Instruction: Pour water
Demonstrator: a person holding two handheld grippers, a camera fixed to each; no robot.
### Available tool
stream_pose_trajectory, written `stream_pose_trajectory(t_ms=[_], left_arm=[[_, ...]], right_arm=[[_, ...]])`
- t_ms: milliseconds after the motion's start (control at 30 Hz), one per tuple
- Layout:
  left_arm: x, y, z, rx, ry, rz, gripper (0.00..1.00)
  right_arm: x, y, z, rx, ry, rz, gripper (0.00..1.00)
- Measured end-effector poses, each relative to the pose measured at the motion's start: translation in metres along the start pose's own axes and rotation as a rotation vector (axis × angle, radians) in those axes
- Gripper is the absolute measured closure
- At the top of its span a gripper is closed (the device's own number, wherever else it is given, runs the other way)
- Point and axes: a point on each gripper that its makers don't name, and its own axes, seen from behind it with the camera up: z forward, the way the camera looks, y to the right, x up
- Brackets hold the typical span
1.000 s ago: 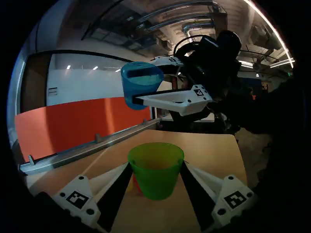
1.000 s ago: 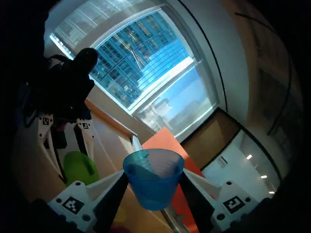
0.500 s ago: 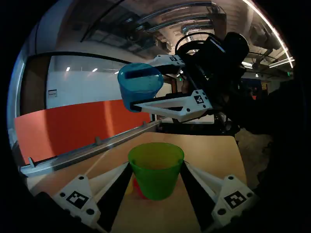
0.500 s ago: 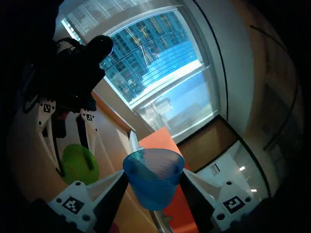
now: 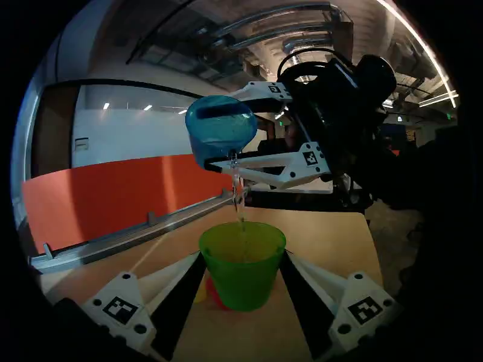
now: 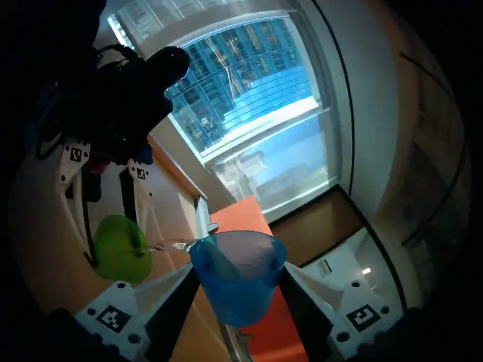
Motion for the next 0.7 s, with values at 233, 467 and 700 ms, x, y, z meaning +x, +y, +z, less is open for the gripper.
stream_pose_trajectory(t_ms=[233, 467, 700], left_arm=[[0.0, -0.001, 0.0025, 0.002, -0.002, -0.01, 0.16], [0.0007, -0.0016, 0.004, 0.004, 0.0, -0.017, 0.16], [0.0017, 0.0003, 0.0037, 0.001, 0.001, -0.018, 0.16]], right_arm=[[-0.002, 0.0014, 0.0003, -0.001, 0.0, -0.027, 0.13], [-0.0047, 0.005, 0.0005, -0.008, -0.005, -0.059, 0.13], [-0.0046, 0.007, 0.0016, -0.015, -0.009, -0.094, 0.13]])
